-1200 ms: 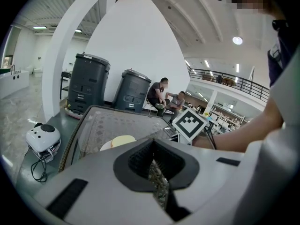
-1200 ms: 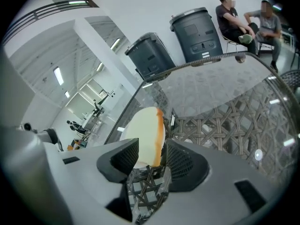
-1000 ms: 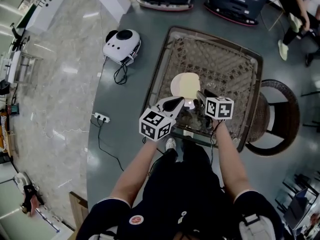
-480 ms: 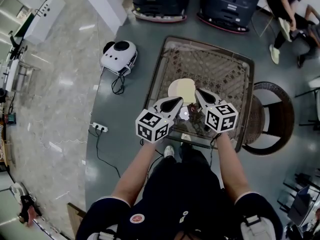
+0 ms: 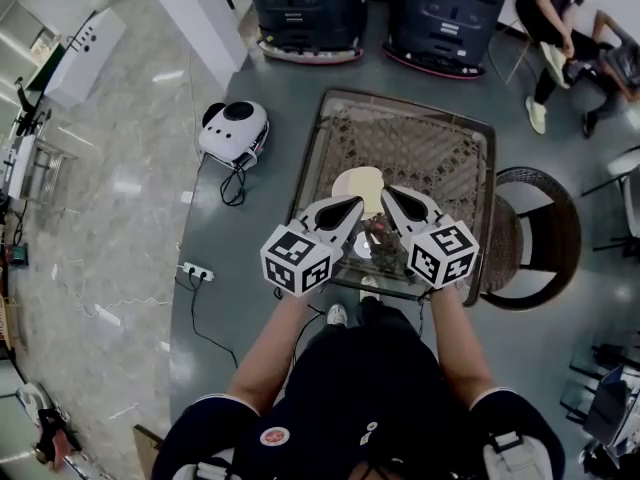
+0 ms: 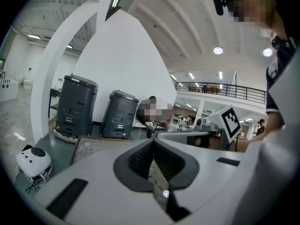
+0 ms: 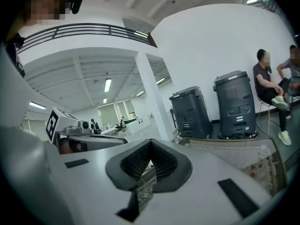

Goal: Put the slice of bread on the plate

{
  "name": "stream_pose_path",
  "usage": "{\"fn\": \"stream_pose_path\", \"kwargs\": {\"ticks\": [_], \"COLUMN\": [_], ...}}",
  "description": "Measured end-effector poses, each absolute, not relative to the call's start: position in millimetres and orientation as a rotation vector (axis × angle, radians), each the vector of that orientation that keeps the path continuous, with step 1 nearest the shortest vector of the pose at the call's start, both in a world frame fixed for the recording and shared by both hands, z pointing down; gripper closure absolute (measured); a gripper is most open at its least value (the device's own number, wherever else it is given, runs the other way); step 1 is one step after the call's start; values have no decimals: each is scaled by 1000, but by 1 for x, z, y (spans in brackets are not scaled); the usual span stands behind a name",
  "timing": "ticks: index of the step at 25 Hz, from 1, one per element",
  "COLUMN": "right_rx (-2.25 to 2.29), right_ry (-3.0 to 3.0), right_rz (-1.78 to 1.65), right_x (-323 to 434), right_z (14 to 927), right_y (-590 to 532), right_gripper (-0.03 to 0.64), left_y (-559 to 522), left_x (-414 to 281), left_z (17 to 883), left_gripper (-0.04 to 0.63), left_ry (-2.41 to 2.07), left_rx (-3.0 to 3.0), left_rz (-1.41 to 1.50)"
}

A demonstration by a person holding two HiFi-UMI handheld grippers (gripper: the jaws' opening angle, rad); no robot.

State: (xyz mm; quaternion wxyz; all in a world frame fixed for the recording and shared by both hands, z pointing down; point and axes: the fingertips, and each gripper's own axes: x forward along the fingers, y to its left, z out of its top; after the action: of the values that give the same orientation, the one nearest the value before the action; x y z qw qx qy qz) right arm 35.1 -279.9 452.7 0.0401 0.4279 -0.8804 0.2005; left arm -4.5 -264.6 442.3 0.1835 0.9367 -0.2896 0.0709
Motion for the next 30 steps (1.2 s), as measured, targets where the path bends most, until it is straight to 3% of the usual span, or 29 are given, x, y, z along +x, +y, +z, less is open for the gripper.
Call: {"fn": "stream_pose_path", "kwargs": {"ticks": [30], "right_rx": [1348], "right_ry": [-2763], "right_rz": [490], "right_x": [21], "right_z": [402], "right_y": [-251], "right_gripper": [611], "left_y": [-241], "left_x": [-11], "left_z": [407], "left_gripper": [589], "left_ry": [-764], "left_rx": [2714], "left_rz": [159]}}
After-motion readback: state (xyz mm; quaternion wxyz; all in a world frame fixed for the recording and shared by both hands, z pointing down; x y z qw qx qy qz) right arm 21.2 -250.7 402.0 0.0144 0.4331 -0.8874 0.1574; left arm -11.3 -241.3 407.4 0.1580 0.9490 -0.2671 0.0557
